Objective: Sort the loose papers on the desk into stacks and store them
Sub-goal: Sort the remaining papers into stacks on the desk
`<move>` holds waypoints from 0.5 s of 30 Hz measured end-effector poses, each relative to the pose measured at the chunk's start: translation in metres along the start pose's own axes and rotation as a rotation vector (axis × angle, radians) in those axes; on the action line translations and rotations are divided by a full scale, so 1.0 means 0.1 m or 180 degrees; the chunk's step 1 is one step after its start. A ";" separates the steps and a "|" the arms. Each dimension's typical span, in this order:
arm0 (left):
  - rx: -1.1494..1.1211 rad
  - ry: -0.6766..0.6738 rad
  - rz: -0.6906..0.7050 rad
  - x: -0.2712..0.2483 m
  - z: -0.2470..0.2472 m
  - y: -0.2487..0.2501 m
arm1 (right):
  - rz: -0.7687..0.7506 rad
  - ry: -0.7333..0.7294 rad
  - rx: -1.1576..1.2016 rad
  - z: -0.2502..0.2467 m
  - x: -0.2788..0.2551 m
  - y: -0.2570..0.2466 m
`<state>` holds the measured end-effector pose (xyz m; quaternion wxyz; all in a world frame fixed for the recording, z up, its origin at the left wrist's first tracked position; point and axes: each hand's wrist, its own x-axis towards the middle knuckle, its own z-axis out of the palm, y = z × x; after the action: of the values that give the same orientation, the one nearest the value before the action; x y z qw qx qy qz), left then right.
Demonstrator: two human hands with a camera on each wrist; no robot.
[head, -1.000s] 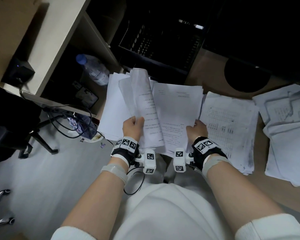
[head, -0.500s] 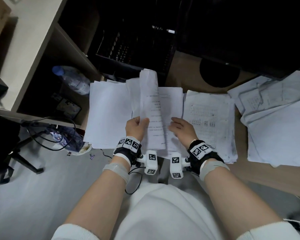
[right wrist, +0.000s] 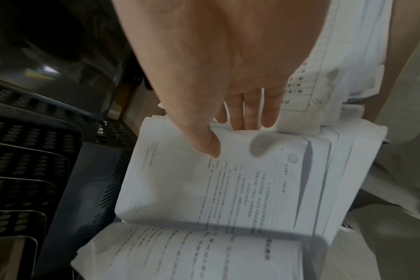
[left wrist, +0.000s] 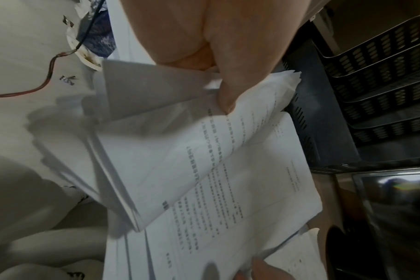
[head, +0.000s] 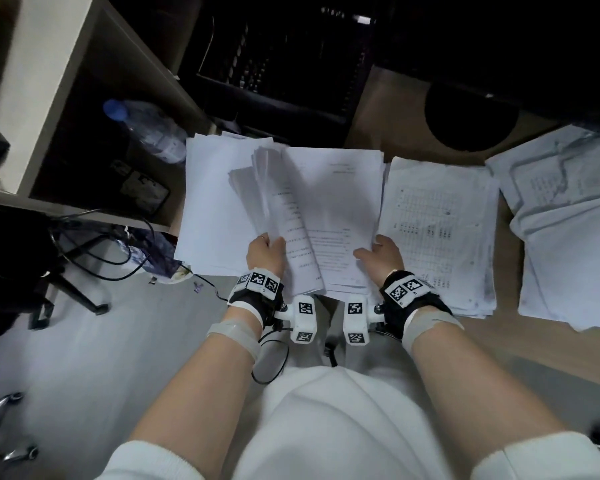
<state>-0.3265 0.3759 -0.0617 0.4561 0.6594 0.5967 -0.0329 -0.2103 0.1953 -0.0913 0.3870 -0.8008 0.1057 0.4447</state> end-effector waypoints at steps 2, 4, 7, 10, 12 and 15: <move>0.0163 -0.0160 -0.0028 0.04 0.01 -0.03 | -0.0044 0.0038 -0.0150 0.04 0.03 0.01; 0.0274 -0.0261 -0.0014 0.06 0.04 -0.05 | -0.0141 0.0120 -0.0215 0.06 0.04 0.00; 0.0287 -0.0350 -0.0004 0.07 0.06 -0.04 | -0.0318 0.0318 0.0022 0.06 -0.07 -0.08; 0.0259 -0.0353 0.0001 0.09 0.02 -0.04 | -0.0632 0.0111 0.0001 0.11 -0.15 -0.17; 0.0236 -0.0310 0.0064 0.08 -0.02 -0.03 | -0.0858 -0.0082 -0.0029 0.17 -0.18 -0.24; 0.0070 -0.0188 0.0131 0.08 -0.07 0.00 | -0.0950 -0.0475 0.0213 0.24 -0.28 -0.37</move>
<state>-0.3276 0.3868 -0.0619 0.4668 0.6754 0.5688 -0.0495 -0.2229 0.2329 -0.0567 0.4819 -0.7591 -0.0286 0.4367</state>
